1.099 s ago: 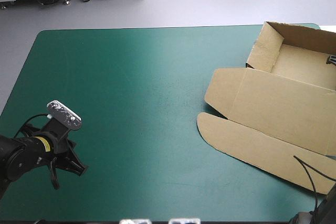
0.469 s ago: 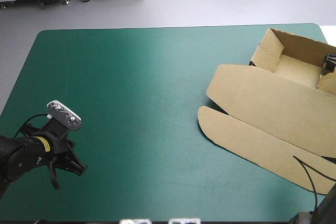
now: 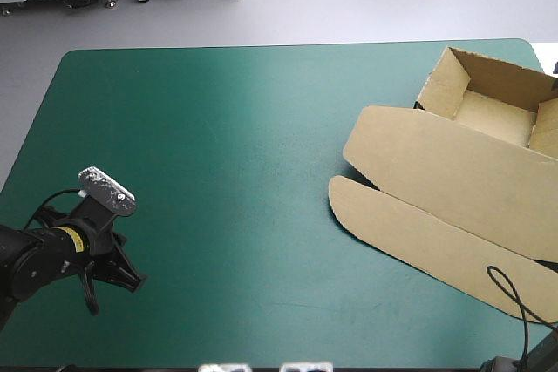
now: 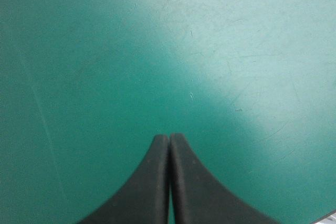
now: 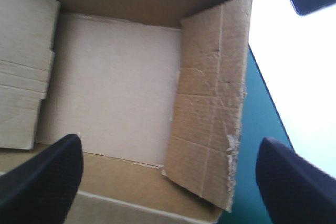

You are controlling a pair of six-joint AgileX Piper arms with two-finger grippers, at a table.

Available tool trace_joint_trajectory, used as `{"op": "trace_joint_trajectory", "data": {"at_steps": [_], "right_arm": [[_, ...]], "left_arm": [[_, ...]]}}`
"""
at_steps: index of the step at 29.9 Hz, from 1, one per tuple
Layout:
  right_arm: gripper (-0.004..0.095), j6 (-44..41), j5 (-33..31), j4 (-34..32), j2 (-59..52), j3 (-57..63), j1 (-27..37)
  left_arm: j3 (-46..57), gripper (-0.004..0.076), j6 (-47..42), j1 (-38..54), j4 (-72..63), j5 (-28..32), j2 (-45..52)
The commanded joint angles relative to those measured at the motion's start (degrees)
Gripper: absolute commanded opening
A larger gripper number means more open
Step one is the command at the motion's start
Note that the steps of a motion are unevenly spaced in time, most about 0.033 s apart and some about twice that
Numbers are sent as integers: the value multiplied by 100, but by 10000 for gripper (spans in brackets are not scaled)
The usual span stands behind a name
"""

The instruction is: Fold the box

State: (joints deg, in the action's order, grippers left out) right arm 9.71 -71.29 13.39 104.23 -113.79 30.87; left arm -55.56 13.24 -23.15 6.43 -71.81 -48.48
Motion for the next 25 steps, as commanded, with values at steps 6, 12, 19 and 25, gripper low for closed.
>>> {"op": "trace_joint_trajectory", "data": {"at_steps": [6,12,19,25], "right_arm": [[51,387,-27,1156,-1330,-188,10],[-18,468,-27,1183,-2111,-167,10],[-17,653,-38,2458,-2595,-146,-11],[-17,933,-38,2105,-3119,403,-846]], "left_arm": [[-137,-8,-54,-4,3,-193,29],[-137,-8,-76,-4,3,-157,29],[-137,-8,-141,-4,-20,130,29],[-137,-8,-141,-4,-312,465,29]]}}
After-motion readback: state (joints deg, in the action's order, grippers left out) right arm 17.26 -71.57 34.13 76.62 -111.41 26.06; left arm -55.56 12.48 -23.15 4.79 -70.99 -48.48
